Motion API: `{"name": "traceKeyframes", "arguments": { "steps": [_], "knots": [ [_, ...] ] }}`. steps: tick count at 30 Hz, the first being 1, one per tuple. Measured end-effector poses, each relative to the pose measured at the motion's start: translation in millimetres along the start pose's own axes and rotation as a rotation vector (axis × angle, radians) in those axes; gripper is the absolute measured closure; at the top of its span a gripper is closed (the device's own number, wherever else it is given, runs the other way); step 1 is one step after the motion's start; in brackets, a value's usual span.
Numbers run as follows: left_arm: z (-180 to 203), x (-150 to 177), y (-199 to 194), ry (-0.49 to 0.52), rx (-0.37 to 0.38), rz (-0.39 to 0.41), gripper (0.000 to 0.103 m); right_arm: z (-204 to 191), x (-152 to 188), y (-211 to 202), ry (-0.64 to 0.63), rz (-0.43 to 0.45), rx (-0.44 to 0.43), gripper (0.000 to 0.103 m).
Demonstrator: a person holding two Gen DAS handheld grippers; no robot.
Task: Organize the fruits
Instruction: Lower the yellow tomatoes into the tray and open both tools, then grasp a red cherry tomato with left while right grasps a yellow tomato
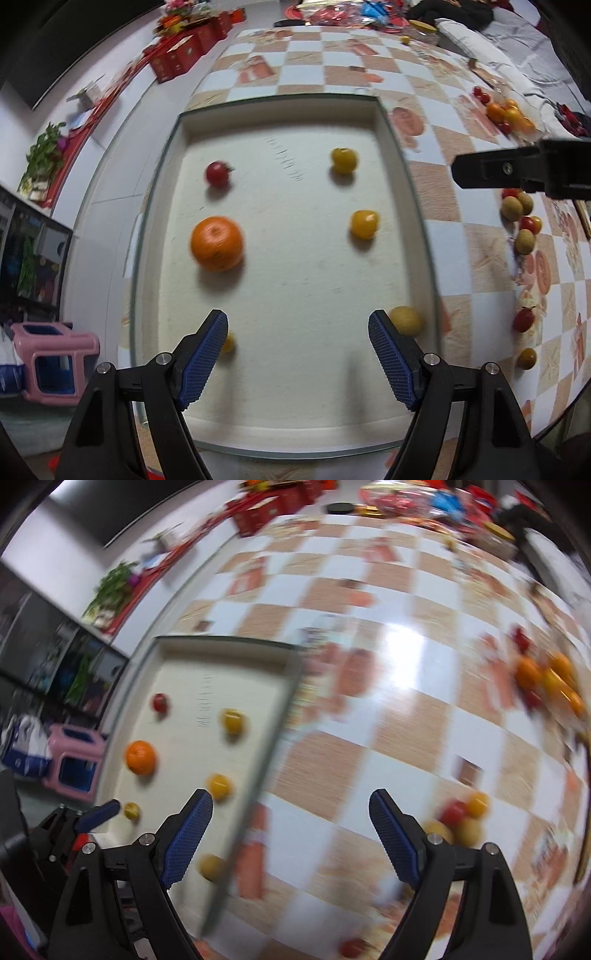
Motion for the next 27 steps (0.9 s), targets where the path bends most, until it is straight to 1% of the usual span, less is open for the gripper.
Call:
{"name": "traceKeyframes", "arguments": {
  "steps": [4, 8, 12, 18, 23, 24, 26, 27],
  "knots": [
    [21.5, -8.5, -10.3, 0.050, 0.031, 0.022, 0.023, 44.8, 23.0, -20.7, 0.066, 0.001, 0.055, 0.014],
    [46.6, -8.7, -21.4, 0.103, 0.066, 0.042, 0.023, 88.0, 50.6, -33.5, 0.129, -0.025, 0.117, 0.014],
    [76.1, -3.5, -28.1, 0.166, 0.100, 0.045, 0.023, 114.6, 73.0, -39.7, 0.156, -0.052, 0.149, 0.014],
    [122.3, 8.5, -30.3, 0.223, 0.172, 0.015, 0.023, 130.9, 94.3, -39.7, 0.157, -0.077, 0.154, 0.014],
    [156.2, 13.7, -30.5, 0.258, 0.214, 0.009, 0.023, 132.6, 94.2, -36.7, 0.121, -0.082, 0.132, 0.014],
    [162.3, 14.4, -29.0, 0.262, 0.220, 0.006, 0.023, 132.0, 92.7, -35.5, 0.107, -0.082, 0.126, 0.015],
    [169.8, 15.1, -27.0, 0.265, 0.225, 0.004, 0.023, 131.8, 89.9, -33.1, 0.080, -0.086, 0.112, 0.022],
    [173.1, 16.1, -26.1, 0.266, 0.220, 0.006, 0.023, 132.3, 88.4, -30.4, 0.067, -0.092, 0.104, 0.030]
  ]
}}
Point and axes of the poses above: each gripper's, at about its wrist camera, not at the fingertips, and y roughly the way its jaws point, z to its right, x to its underside, the point moved 4 cm from there along y, roughly the way its jaws point, and after that the axes turned 6 degrees about -x, right-handed, at the moved point
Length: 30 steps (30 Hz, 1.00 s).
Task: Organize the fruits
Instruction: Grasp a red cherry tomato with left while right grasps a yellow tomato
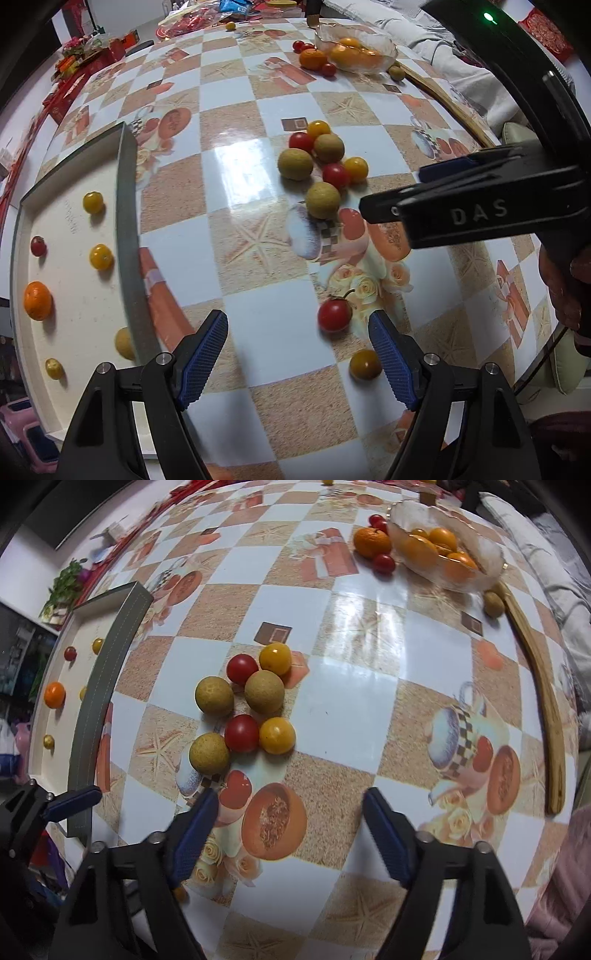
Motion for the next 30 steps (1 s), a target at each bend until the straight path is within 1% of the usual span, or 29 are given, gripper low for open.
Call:
{"name": "traceKeyframes", "arguments": {
  "steps": [1, 3, 9, 14, 17, 18, 19, 21, 22, 24, 25, 26, 28, 29, 30],
  "knots": [
    [2.1, -0.4, 2.3, 0.000, -0.008, -0.002, 0.023, 0.8, -0.5, 1.8, -0.008, -0.005, -0.003, 0.038],
    [3.6, -1.5, 6.5, -0.006, -0.015, -0.005, 0.023, 1.5, -4.4, 6.8, -0.023, -0.013, -0.011, 0.046],
    [6.1, -5.3, 20.4, -0.024, -0.035, -0.018, 0.023, -1.7, -15.6, 8.7, -0.108, 0.008, -0.017, 0.049],
    [10.4, -9.1, 27.2, -0.040, -0.050, -0.027, 0.023, -7.6, -26.9, 12.8, -0.168, 0.028, -0.018, 0.057],
    [13.7, -10.2, 29.9, -0.044, -0.063, -0.035, 0.024, -11.5, -29.9, 14.7, -0.199, 0.035, -0.020, 0.065],
    [14.8, -10.1, 30.4, -0.046, -0.066, -0.038, 0.027, -12.3, -30.2, 14.8, -0.206, 0.034, -0.019, 0.076],
    [15.5, -10.0, 30.4, -0.047, -0.074, -0.037, 0.033, -12.5, -29.9, 14.8, -0.208, 0.032, -0.022, 0.081],
    [15.8, -10.2, 30.3, -0.049, -0.087, -0.036, 0.033, -11.8, -29.8, 14.3, -0.201, 0.031, -0.035, 0.081],
    [16.4, -12.0, 30.6, -0.053, -0.087, -0.036, 0.038, -10.4, -29.7, 13.5, -0.191, 0.031, -0.044, 0.081],
    [15.2, -12.3, 29.7, -0.059, -0.089, -0.035, 0.043, -7.6, -28.7, 11.6, -0.174, 0.032, -0.048, 0.081],
    [14.3, -12.3, 29.2, -0.063, -0.089, -0.034, 0.049, -5.5, -27.9, 10.1, -0.162, 0.033, -0.051, 0.081],
    [13.0, -12.1, 28.5, -0.065, -0.088, -0.032, 0.052, -3.1, -27.0, 8.5, -0.148, 0.034, -0.055, 0.081],
    [9.5, -12.3, 26.8, -0.063, -0.080, -0.029, 0.068, 1.9, -25.2, 4.8, -0.119, 0.038, -0.058, 0.081],
    [8.7, -12.4, 26.3, -0.061, -0.073, -0.030, 0.072, 4.1, -24.1, 2.9, -0.104, 0.041, -0.060, 0.081],
    [8.3, -12.3, 26.3, -0.062, -0.058, -0.033, 0.080, 5.4, -22.7, 1.3, -0.089, 0.044, -0.064, 0.081]
  ]
}}
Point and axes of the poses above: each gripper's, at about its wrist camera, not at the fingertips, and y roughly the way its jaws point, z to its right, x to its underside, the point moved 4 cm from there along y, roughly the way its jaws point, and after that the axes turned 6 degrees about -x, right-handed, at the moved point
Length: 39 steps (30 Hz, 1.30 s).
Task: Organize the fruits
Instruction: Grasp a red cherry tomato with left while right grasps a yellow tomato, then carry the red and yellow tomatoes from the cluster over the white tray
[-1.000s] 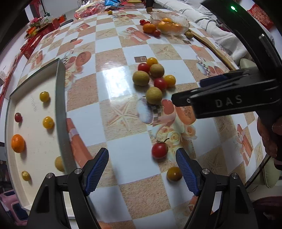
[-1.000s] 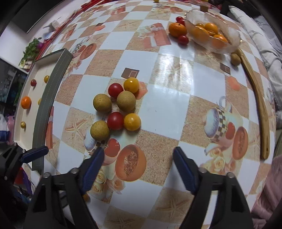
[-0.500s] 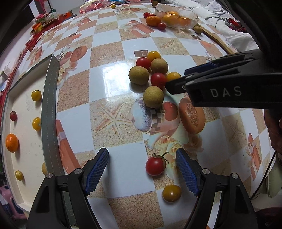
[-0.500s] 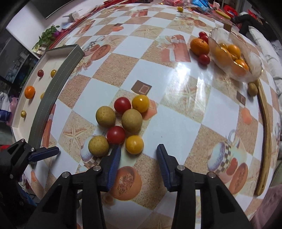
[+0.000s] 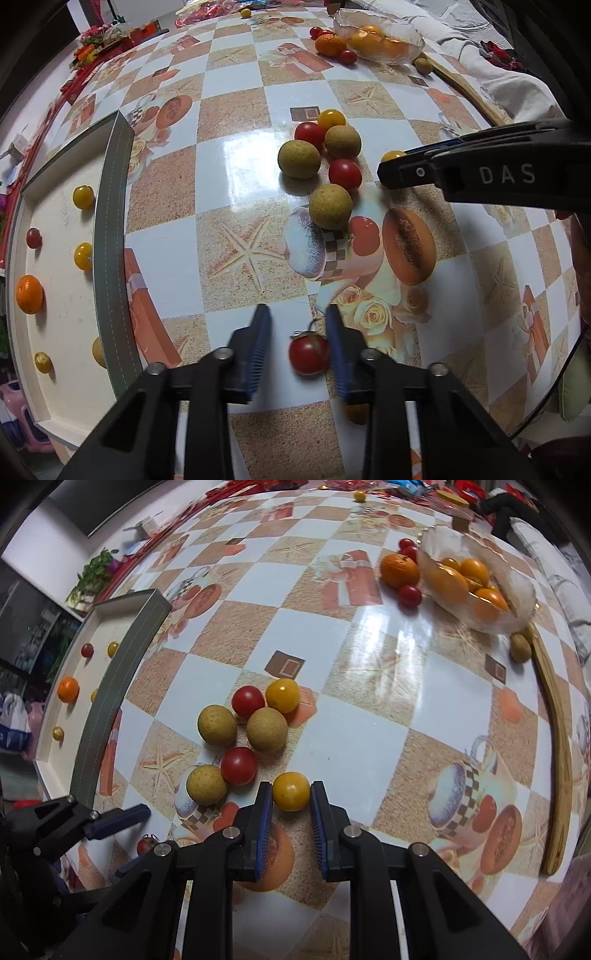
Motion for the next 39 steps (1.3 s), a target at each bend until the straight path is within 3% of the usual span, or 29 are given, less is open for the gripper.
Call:
{"name": "traceKeyframes", "arguments": {
  "steps": [1, 8, 21, 23, 24, 25, 36, 39],
  "knots": [
    [-0.6, -0.1, 0.4, -0.005, 0.020, -0.005, 0.084, 1.4, 1.2, -1.8, 0.013, 0.003, -0.004, 0.081],
    [-19.4, -3.5, 3.7, -0.103, 0.156, -0.058, 0.084, 4.7, 10.0, -13.2, 0.074, 0.023, -0.018, 0.081],
    [-17.8, 2.9, -3.9, -0.040, 0.136, -0.041, 0.082, 10.9, 18.8, -18.4, 0.139, 0.019, -0.022, 0.081],
    [-17.4, 3.5, -3.9, -0.027, 0.121, -0.042, 0.064, 10.7, 19.0, -18.5, 0.141, 0.019, -0.023, 0.081],
    [-17.6, 4.0, -4.4, -0.025, 0.102, -0.035, 0.045, 10.5, 18.6, -18.6, 0.142, 0.019, -0.025, 0.081],
    [-18.3, 4.6, -6.5, -0.026, 0.094, -0.019, 0.044, 10.1, 18.6, -18.8, 0.143, 0.020, -0.026, 0.081],
    [-9.1, 9.9, -2.2, 0.035, 0.038, -0.037, 0.046, 9.7, 19.0, -19.8, 0.151, 0.024, -0.033, 0.081],
    [-2.7, 13.1, -2.5, 0.069, -0.011, -0.029, 0.066, 9.9, 19.9, -21.4, 0.156, 0.027, -0.033, 0.081]
  ]
}}
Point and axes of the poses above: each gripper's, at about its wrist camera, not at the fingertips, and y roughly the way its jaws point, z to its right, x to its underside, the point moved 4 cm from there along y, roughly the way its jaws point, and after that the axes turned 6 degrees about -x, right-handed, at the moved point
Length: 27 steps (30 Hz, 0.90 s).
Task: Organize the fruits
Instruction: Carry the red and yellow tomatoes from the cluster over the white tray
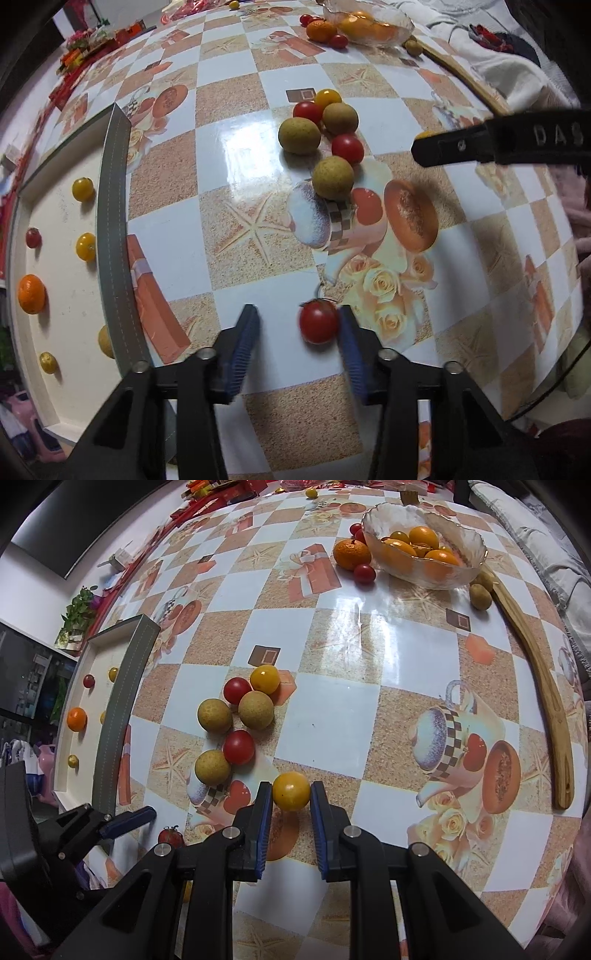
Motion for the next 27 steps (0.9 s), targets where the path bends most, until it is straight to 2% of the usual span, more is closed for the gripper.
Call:
{"name": "traceKeyframes", "arguments": {
  "steps": [1, 2, 6, 11, 18, 27],
  "knots": [
    [0.8, 1.6, -1.2, 0.003, 0.009, 0.003, 0.079, 0.3, 0.3, -0.6, 0.004, 0.004, 0.004, 0.081],
    [1.7, 1.4, -2.0, 0.007, 0.012, 0.005, 0.081, 0.2, 0.4, -1.0, 0.005, 0.005, 0.004, 0.081],
    [-3.6, -1.7, -5.1, -0.043, 0.090, 0.002, 0.081, -0.8, 1.0, -2.2, 0.009, 0.007, 0.003, 0.081],
    [-21.6, -10.3, -16.4, -0.098, 0.116, 0.020, 0.081, -7.1, 1.6, -6.3, 0.009, 0.012, -0.004, 0.081],
    [-56.7, -14.1, -35.3, -0.156, 0.088, 0.072, 0.081, -27.1, -3.4, -8.4, -0.020, 0.014, -0.007, 0.081],
    [-114.8, 3.6, -43.0, -0.268, 0.025, 0.095, 0.081, -71.2, -18.8, 0.6, -0.094, 0.005, -0.025, 0.081]
  ]
}}
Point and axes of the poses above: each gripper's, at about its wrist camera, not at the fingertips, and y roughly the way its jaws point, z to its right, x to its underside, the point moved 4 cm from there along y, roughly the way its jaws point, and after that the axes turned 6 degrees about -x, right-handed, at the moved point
